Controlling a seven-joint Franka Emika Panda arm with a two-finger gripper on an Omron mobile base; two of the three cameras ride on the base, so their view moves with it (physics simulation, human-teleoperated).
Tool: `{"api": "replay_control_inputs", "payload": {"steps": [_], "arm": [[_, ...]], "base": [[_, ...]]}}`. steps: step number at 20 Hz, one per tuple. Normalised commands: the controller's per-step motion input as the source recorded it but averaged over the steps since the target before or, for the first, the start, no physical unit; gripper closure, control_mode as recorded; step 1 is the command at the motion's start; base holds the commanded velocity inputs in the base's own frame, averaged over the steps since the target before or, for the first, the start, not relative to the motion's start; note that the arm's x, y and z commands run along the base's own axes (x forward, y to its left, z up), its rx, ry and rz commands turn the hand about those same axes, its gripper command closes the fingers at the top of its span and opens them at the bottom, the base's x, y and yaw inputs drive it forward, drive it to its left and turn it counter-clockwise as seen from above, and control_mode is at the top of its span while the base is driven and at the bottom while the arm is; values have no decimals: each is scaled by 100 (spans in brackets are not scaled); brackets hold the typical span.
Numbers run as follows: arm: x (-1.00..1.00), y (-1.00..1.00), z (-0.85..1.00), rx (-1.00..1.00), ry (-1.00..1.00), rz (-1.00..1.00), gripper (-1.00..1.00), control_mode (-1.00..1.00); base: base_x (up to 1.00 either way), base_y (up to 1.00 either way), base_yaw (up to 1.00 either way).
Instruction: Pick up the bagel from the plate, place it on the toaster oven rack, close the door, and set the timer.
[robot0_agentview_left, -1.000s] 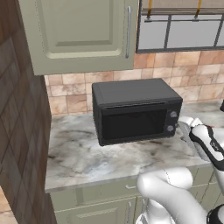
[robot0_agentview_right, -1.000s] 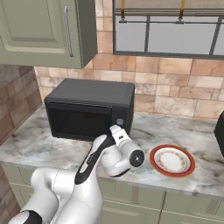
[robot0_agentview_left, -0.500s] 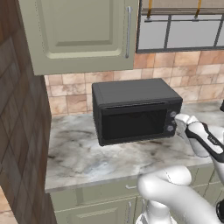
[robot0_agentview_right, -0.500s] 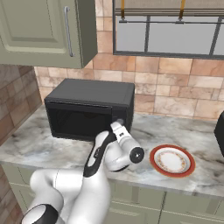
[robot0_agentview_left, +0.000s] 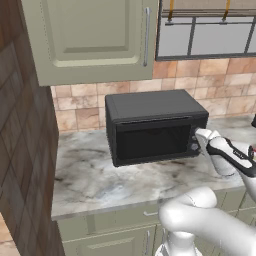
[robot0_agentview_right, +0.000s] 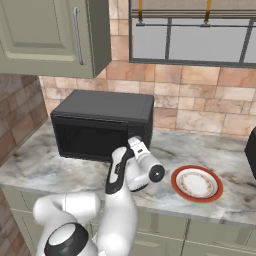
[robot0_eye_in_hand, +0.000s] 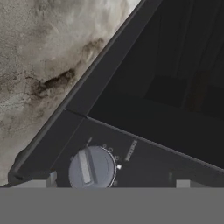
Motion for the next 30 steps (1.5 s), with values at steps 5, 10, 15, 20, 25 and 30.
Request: {"api": "replay_control_inputs", "payload": {"steps": [5, 10, 15, 20, 25, 30], "arm": [[7, 0, -31, 7, 0, 0, -100, -100], [4, 0, -25, 7, 0, 1, -100, -100], [2, -3, -22, 5, 0, 0, -100, -100], [-15, -27, -8, 0, 0, 0, -100, -100], [-18, -29, -3, 0, 0, 0, -100, -100], [0, 4, -2, 0, -1, 0, -100, -100]], "base": [[0, 0, 0], [0, 0, 0], [0, 0, 0], [0, 0, 0], [0, 0, 0], [0, 0, 0]]}}
